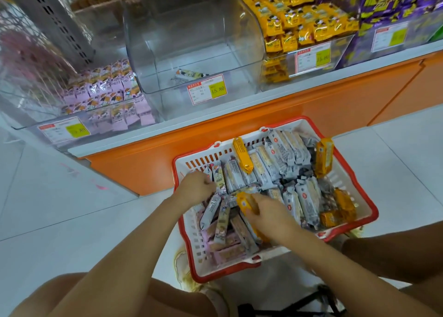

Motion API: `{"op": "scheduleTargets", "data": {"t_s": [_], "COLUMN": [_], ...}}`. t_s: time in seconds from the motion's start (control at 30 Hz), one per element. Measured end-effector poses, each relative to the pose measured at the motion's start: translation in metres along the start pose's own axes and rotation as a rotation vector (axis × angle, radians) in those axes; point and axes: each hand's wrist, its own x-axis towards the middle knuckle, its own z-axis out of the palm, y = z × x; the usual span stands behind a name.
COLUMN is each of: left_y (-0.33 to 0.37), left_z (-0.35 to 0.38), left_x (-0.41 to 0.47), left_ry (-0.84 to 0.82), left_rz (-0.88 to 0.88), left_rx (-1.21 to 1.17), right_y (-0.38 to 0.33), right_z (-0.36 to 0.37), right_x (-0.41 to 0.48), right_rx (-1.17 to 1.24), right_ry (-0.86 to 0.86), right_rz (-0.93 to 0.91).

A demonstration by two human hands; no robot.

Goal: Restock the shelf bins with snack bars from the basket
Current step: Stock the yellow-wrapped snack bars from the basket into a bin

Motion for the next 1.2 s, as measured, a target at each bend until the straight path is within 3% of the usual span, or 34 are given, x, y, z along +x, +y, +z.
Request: {"op": "scheduleTargets", "data": {"t_s": [0.07,0.2,0.4,0.6,0.73,0.93,1.07,1.2], "left_y": [0.020,0.057,0.084,0.083,0.087,0.093,0.103,0.124], "left_z": [-0.004,-0.005,0.009,0.017,0.016,0.004,-0.025,-0.035], "left_x": [0.014,0.046,0.075,0.086,0.086,0.083,0.060,0.036], "left_ry": [0.071,0.061,0.091,0.133,0.125,0.035,-0.287,-0.531], "left_rz": [-0.015,-0.097,-0.128,-0.199,-0.197,-0.262,-0.055,0.152], "left_rx": [-0.163,-0.573,-0.483,-0.432,-0.489,-0.829,-1.287,-1.400], "right_y": [0.002,0.025,0.050,0.054,0.059,0.060,0.057,0.039], "right_z": [-0.026,-0.062,-0.087,-0.096,-0.100,-0.107,-0.116,-0.130], "right_x": [0.004,0.014,0.014,0.014,0.015,0.012,0.013,0.006], "right_rx": [0.307,1.265,1.753,1.631,1.724,1.515,1.540,1.406], "right_ry": [-0.069,-0.153,-0.233,-0.177,-0.098,0.065,0.386,0.507], "right_rz": [0.037,0.211,0.131,0.125,0.117,0.110,0.142,0.072]}}
